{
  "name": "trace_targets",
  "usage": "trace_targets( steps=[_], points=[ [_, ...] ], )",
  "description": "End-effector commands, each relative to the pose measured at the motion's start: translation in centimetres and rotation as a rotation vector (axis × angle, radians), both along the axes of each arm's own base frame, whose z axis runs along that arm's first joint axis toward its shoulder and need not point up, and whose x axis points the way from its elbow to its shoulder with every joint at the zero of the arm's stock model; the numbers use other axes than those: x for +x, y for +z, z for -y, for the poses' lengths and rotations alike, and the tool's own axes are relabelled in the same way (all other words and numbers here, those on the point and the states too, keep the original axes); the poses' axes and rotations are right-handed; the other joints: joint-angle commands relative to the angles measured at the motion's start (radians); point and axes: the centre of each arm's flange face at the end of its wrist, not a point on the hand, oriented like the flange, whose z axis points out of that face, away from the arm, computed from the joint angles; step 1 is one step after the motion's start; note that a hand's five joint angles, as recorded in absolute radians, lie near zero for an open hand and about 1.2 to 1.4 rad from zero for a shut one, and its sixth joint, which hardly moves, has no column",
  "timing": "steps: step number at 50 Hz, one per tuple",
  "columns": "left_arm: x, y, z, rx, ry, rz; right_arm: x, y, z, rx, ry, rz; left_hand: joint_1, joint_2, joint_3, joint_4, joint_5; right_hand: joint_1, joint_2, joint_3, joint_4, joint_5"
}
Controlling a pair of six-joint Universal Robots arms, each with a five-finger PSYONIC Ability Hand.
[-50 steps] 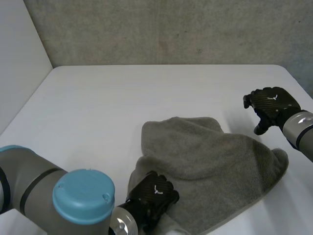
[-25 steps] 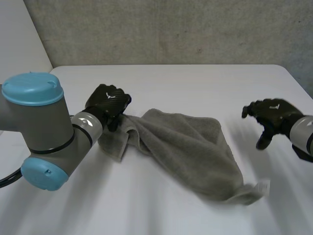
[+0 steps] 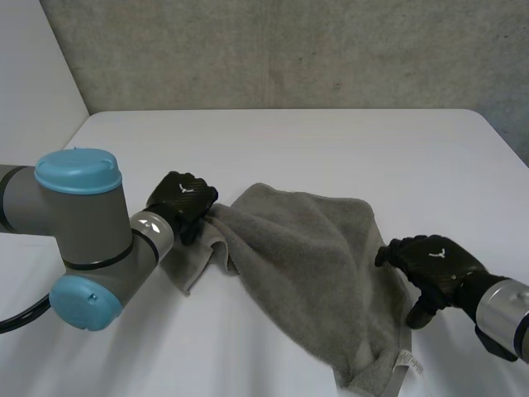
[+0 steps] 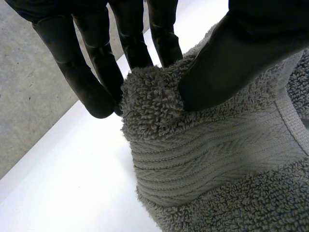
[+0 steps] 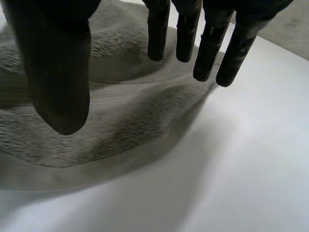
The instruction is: Fold the towel.
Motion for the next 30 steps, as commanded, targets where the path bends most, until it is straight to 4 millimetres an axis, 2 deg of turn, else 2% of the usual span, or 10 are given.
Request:
trace_targets(
  steps=[1,11,20,28,30],
  points=[
    [0.1,0.0,0.0,0.001,0.002,-0.001,0.8,0.3,-1.9,0.005,0.069,0.018,-0.01,-0.068,-0.148,-0.118,-0.246,-0.061,-0.073,-0.061,-0.045,-0.01],
    [0.0,-0.1,-0.1,0.005,0.001,-0.002,0.8,-0.4,-4.5,0.051,0.163,-0.078,-0.01,-0.068,-0.148,-0.118,-0.246,-0.09,-0.102,-0.09,-0.074,-0.04],
    [0.1,-0.3,-0.3,0.013,-0.002,0.001,0.9,-0.9,-5.3,0.068,0.187,-0.09,-0.01,-0.068,-0.148,-0.118,-0.246,-0.137,-0.149,-0.137,-0.121,-0.087],
    [0.1,-0.3,-0.3,0.014,-0.002,0.001,1.2,-1.2,-5.2,0.053,0.203,-0.089,-0.01,-0.068,-0.148,-0.118,-0.246,0.092,0.08,0.092,0.108,0.142],
    [0.1,-0.3,-0.3,0.014,-0.002,0.001,1.8,-1.6,-5.5,0.068,0.233,-0.079,-0.01,-0.068,-0.148,-0.118,-0.246,0.258,0.246,0.258,0.274,0.309]
  ],
)
